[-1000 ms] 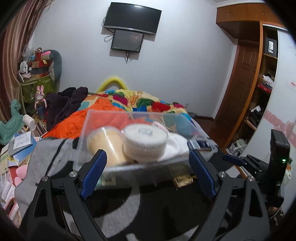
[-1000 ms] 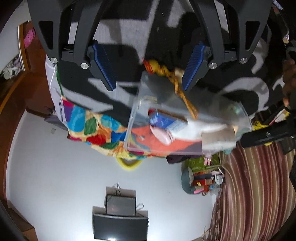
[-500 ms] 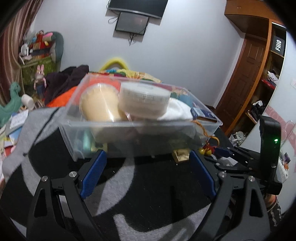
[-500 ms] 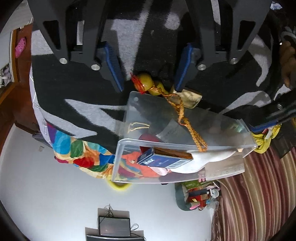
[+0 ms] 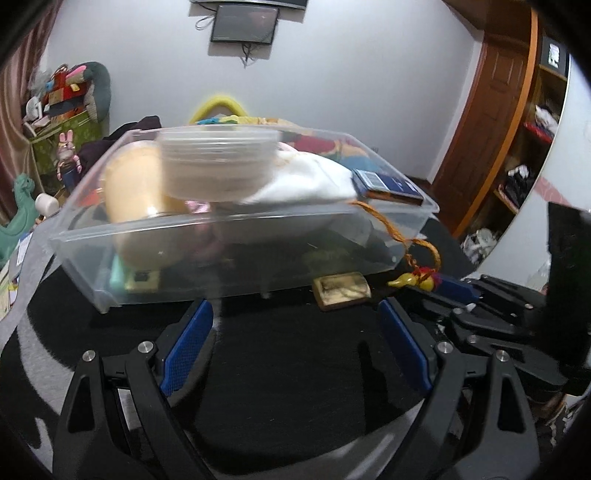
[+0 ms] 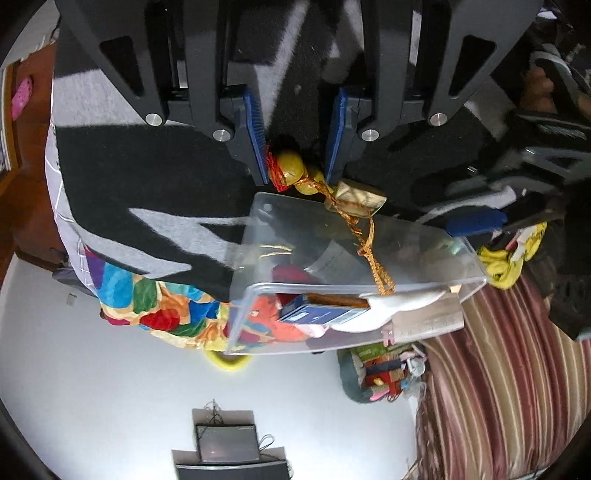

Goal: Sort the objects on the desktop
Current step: 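Grasp small gold block with left gripper while right gripper grasps gourd tassel ornament, then carry gold block into bin with left gripper while right gripper drops gourd ornament in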

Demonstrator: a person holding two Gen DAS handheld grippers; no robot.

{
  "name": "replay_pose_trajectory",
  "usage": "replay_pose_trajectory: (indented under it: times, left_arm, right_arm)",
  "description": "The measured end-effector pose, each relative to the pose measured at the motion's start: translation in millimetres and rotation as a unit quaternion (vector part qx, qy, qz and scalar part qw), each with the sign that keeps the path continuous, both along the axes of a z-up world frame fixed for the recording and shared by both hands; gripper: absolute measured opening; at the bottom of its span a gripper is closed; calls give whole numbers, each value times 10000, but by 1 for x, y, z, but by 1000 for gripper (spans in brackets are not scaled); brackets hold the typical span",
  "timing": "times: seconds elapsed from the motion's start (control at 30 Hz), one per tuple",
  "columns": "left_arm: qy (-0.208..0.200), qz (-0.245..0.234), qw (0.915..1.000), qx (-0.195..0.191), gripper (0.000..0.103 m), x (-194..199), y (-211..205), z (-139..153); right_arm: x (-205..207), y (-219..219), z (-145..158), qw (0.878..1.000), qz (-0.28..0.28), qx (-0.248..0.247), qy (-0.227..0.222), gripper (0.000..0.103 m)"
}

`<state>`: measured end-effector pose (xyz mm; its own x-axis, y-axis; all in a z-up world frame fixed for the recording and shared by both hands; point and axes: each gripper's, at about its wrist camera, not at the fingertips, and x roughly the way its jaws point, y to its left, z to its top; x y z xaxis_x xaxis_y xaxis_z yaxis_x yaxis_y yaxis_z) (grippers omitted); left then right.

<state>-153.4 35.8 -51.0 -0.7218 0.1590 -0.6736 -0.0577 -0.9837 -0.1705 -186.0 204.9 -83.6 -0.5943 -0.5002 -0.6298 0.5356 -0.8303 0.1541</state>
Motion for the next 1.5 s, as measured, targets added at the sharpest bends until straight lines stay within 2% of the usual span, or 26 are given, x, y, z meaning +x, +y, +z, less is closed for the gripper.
replay_pose_trajectory:
  times: [0.4, 0.53, 0.7, 0.77, 0.83, 0.87, 0.93, 0.97, 1.37, 1.5]
  left_arm:
    - [-222, -213, 9965, -775, 91, -25, 51, -10]
    - [-371, -303, 9953, -843, 92, -32, 62, -15]
    - [-363, -220, 9943, -980, 92, -33, 71, -18]
    - [-375, -125, 9952, -898, 88, -33, 72, -18]
    - [-363, -86, 9956, -861, 70, -31, 73, -19]
    - [-338, -120, 9954, -890, 67, -30, 74, -20]
    - [-274, -102, 9952, -939, 47, -28, 76, -19]
    - [-264, -131, 9957, -883, 43, -26, 75, -19]
    - [-101, -186, 9978, -633, 41, -3, 60, -12]
    - [91, -89, 9983, -576, 41, 10, 51, -1]
  right_arm:
    - [1, 36, 8, 9980, -336, -531, 59, 28]
    - [1, 43, 10, 9970, -394, -658, 86, 28]
    - [2, 46, 11, 9966, -382, -729, 72, 28]
    - [2, 45, 11, 9966, -349, -738, 68, 28]
    - [2, 44, 10, 9967, -336, -742, 69, 28]
    - [3, 44, 10, 9966, -326, -752, 66, 28]
    - [3, 45, 9, 9965, -310, -772, 49, 28]
    - [3, 45, 9, 9965, -310, -780, 49, 28]
    - [9, 44, 16, 9961, -273, -829, 128, 28]
    - [13, 37, 22, 9954, -72, -951, 104, 28]
